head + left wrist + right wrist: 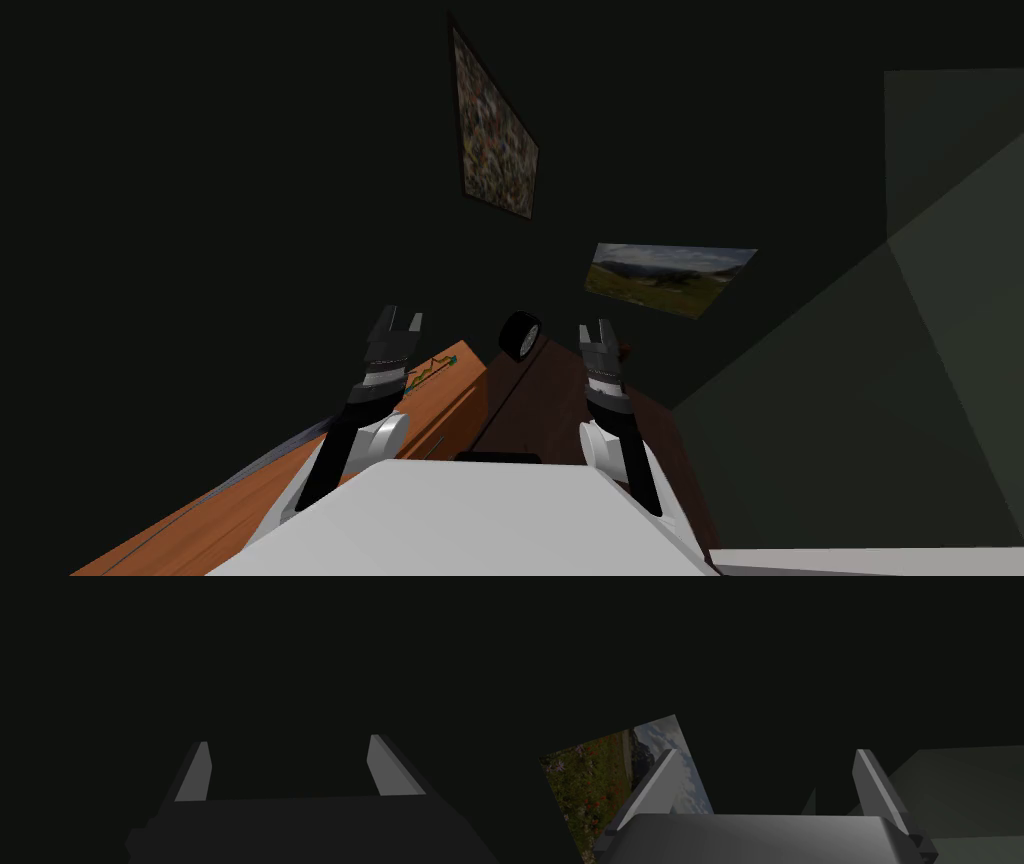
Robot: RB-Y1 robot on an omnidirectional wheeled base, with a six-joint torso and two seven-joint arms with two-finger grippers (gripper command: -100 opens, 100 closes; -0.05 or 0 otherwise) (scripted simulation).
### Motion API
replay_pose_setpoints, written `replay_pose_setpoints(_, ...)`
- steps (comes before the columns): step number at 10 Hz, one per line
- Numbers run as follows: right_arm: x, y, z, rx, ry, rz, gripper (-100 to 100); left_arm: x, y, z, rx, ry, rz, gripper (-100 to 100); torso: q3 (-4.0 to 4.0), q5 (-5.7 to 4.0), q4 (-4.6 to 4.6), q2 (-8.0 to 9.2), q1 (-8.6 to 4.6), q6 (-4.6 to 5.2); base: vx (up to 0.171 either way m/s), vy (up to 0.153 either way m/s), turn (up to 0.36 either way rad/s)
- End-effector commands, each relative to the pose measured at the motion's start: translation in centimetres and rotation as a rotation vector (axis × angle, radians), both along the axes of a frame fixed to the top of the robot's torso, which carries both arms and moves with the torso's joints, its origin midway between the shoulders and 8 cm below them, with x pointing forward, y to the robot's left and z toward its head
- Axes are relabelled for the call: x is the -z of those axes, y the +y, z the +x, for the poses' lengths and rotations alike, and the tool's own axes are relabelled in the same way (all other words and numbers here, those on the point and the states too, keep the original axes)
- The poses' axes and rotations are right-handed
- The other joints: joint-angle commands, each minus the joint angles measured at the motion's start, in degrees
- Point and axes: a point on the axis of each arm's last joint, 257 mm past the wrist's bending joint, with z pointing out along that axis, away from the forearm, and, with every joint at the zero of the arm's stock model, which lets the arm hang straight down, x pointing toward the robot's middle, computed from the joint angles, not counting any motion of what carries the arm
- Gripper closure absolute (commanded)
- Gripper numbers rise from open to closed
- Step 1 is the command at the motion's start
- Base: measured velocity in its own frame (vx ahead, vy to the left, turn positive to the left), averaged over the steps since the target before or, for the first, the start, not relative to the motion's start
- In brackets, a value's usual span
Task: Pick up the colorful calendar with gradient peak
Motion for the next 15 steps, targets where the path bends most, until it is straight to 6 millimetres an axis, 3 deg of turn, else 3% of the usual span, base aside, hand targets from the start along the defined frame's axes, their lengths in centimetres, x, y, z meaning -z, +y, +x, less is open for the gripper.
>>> replay_pose_setpoints(1, 0.0, 0.0, 0.0, 0.000, 0.000, 0.000, 0, 1.9, 0.8, 1.0, 0.008, 0.055, -0.011, -100, 0.00, 0.00, 0.00, 0.00, 0.00, 0.00, -0.031, 0.002, -0.012)
replay_pose_setpoints(7, 0.0, 0.0, 0.0, 0.000, 0.000, 0.000, 0, 8.4, 4.0, 3.9, 0.015, 0.230, -0.078, -100, 0.05, 0.02, 0.02, 0.08, 0.07, 0.01, -0.034, 0.016, -0.034)
replay_pose_setpoints(8, 0.0, 0.0, 0.0, 0.000, 0.000, 0.000, 0, 10.3, 4.9, 4.6, 0.014, 0.277, -0.100, -100, 0.04, 0.01, 0.02, 0.07, 0.04, 0.00, -0.022, -0.006, -0.039)
replay_pose_setpoints(9, 0.0, 0.0, 0.0, 0.000, 0.000, 0.000, 0, 10.3, 4.9, 4.6, 0.014, 0.277, -0.100, -100, 0.04, 0.00, 0.02, 0.08, 0.00, 0.00, -0.018, -0.008, -0.023)
replay_pose_setpoints(10, 0.0, 0.0, 0.0, 0.000, 0.000, 0.000, 0, 12.3, 6.0, 5.2, 0.011, 0.327, -0.125, -100, 0.04, 0.00, 0.02, 0.06, -0.02, 0.00, -0.018, -0.015, -0.064)
replay_pose_setpoints(11, 0.0, 0.0, 0.0, 0.000, 0.000, 0.000, 0, 12.3, 6.0, 5.2, 0.011, 0.327, -0.125, -100, 0.04, 0.00, 0.01, 0.07, -0.03, 0.00, -0.016, -0.012, -0.018)
replay_pose_setpoints(12, 0.0, 0.0, 0.0, 0.000, 0.000, 0.000, 0, 14.5, 7.1, 5.8, 0.007, 0.380, -0.152, -100, 0.03, -0.01, 0.02, 0.05, -0.03, 0.00, -0.017, -0.022, -0.046)
replay_pose_setpoints(15, 0.0, 0.0, 0.0, 0.000, 0.000, 0.000, 0, 18.3, 9.5, 6.7, -0.002, 0.479, -0.209, -100, 0.06, -0.01, 0.02, 0.10, -0.05, -0.01, -0.028, -0.021, -0.069)
